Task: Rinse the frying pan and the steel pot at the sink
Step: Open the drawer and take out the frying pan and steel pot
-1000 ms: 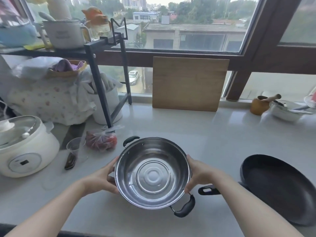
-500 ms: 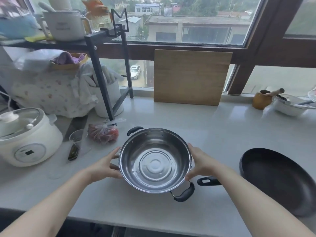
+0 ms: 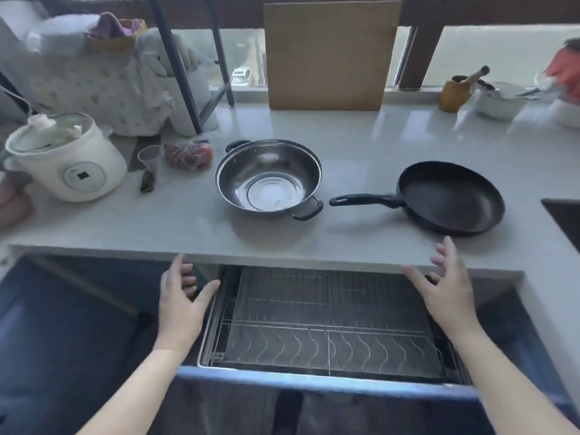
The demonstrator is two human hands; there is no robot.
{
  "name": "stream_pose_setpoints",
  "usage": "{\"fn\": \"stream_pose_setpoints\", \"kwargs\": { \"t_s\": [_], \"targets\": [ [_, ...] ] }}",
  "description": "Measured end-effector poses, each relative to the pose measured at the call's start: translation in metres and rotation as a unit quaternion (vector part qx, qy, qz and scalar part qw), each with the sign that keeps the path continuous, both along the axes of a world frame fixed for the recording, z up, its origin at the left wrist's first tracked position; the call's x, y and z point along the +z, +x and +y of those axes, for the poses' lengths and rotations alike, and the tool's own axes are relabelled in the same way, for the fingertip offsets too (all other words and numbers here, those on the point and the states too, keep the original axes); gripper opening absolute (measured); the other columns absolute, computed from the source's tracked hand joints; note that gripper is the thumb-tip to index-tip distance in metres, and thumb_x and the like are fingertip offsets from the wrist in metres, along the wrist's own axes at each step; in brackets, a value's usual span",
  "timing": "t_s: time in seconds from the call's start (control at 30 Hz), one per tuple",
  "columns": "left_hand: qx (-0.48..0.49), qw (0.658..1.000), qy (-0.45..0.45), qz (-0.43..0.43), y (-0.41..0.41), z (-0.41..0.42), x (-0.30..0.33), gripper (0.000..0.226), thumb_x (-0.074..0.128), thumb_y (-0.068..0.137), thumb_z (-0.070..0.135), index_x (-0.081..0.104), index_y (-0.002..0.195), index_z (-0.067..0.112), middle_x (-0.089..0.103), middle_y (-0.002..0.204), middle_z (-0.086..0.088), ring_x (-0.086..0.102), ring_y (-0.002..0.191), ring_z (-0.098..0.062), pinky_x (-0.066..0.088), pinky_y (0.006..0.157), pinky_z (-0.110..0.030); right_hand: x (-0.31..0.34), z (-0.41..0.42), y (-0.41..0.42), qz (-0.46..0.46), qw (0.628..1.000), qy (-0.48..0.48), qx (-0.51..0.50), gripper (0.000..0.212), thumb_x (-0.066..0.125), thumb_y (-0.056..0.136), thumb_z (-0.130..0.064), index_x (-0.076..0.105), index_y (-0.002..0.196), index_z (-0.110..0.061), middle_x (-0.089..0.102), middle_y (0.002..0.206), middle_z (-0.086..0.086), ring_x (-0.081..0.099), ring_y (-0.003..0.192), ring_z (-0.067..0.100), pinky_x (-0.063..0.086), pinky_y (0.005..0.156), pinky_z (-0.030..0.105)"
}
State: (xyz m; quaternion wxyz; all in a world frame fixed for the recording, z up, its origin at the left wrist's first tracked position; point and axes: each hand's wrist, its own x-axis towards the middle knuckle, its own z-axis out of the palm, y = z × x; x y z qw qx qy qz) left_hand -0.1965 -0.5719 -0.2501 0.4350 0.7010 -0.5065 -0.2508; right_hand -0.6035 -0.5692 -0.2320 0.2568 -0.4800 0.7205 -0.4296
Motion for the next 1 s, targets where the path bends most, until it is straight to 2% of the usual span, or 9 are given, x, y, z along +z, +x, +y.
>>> {"fn": "stream_pose_setpoints", "kwargs": {
  "t_s": [0.07,0.13,0.2,0.3,0.37,0.47,0.6,0.77,1.0],
  "targets": [
    [0.066,0.998,0.021,-0.009,-0.012,0.054,-0.024,0.077,0.077,0.082,0.013,0.035,0.147,0.014,0.045,0.124,-0.007,0.051,0.097,-0.019,0.041,0.087,-0.014,-0.022,0.065,-0.014,-0.008,0.995,-0.008,-0.096,0.089,0.077,0.080,-0.022,0.025,0.151,-0.013,0.036,0.144,0.008,0.047,0.121,0.017,0.042,0.101,0.035],
    [0.132,0.989,0.060,-0.006,-0.023,0.101,-0.051,0.084,0.079,0.080,0.013,0.030,0.149,0.010,0.041,0.130,-0.014,0.047,0.100,-0.021,0.041,0.097,-0.031,-0.049,0.124,-0.024,-0.005,0.985,0.003,-0.175,0.091,0.079,0.078,-0.018,0.024,0.150,-0.011,0.034,0.144,0.011,0.046,0.122,0.022,0.043,0.102,0.041],
    [0.170,0.979,0.112,-0.008,-0.034,0.138,-0.074,0.094,0.081,0.078,0.015,0.023,0.151,0.007,0.037,0.137,-0.022,0.044,0.113,-0.029,0.037,0.106,-0.046,-0.077,0.173,-0.030,0.002,0.975,0.051,-0.217,0.097,0.083,0.074,-0.019,0.023,0.149,-0.008,0.033,0.143,0.016,0.045,0.123,0.027,0.043,0.103,0.049],
    [0.195,0.955,0.225,-0.010,-0.044,0.160,-0.103,0.106,0.083,0.076,0.026,0.015,0.152,0.000,0.030,0.147,-0.031,0.028,0.136,-0.042,0.026,0.111,-0.051,-0.115,0.213,-0.036,0.015,0.964,0.154,-0.218,0.113,0.083,0.064,-0.049,0.024,0.147,0.000,0.036,0.140,0.026,0.041,0.126,0.034,0.037,0.107,0.053],
    [0.182,0.941,0.286,-0.021,-0.046,0.158,-0.119,0.112,0.084,0.073,0.036,0.014,0.151,-0.004,0.029,0.147,-0.033,0.028,0.137,-0.046,0.029,0.111,-0.054,-0.128,0.218,-0.036,0.008,0.957,0.208,-0.201,0.122,0.081,0.063,-0.057,0.018,0.150,-0.001,0.030,0.149,0.025,0.030,0.138,0.035,0.030,0.112,0.051],
    [0.157,0.933,0.321,-0.037,-0.047,0.145,-0.136,0.108,0.086,0.069,0.041,0.025,0.142,-0.010,0.036,0.143,-0.034,0.033,0.134,-0.048,0.032,0.109,-0.054,-0.139,0.206,-0.034,0.003,0.954,0.244,-0.176,0.117,0.083,0.073,-0.038,0.007,0.154,-0.003,0.016,0.158,0.018,0.015,0.146,0.030,0.025,0.114,0.046],
    [0.152,0.932,0.327,-0.048,-0.052,0.129,-0.145,0.108,0.086,0.069,0.042,0.027,0.141,-0.013,0.035,0.145,-0.031,0.030,0.138,-0.044,0.030,0.112,-0.051,-0.150,0.190,-0.032,-0.008,0.953,0.252,-0.168,0.120,0.084,0.073,-0.039,0.003,0.154,-0.002,0.015,0.158,0.018,0.016,0.145,0.031,0.026,0.114,0.045],
    [0.156,0.935,0.315,-0.044,-0.051,0.125,-0.155,0.113,0.086,0.070,0.042,0.021,0.144,-0.013,0.029,0.150,-0.030,0.023,0.142,-0.041,0.023,0.117,-0.049,-0.155,0.173,-0.026,-0.016,0.946,0.248,-0.209,0.121,0.086,0.069,-0.040,0.007,0.151,0.001,0.025,0.152,0.022,0.024,0.141,0.035,0.031,0.110,0.048],
    [0.159,0.932,0.323,-0.032,-0.054,0.102,-0.152,0.116,0.086,0.068,0.046,0.019,0.146,-0.009,0.028,0.151,-0.026,0.022,0.143,-0.038,0.027,0.115,-0.051,-0.158,0.145,-0.027,-0.010,0.938,0.259,-0.230,0.119,0.087,0.068,-0.039,0.010,0.150,0.001,0.028,0.148,0.023,0.028,0.137,0.038,0.034,0.105,0.051]
  ]
}}
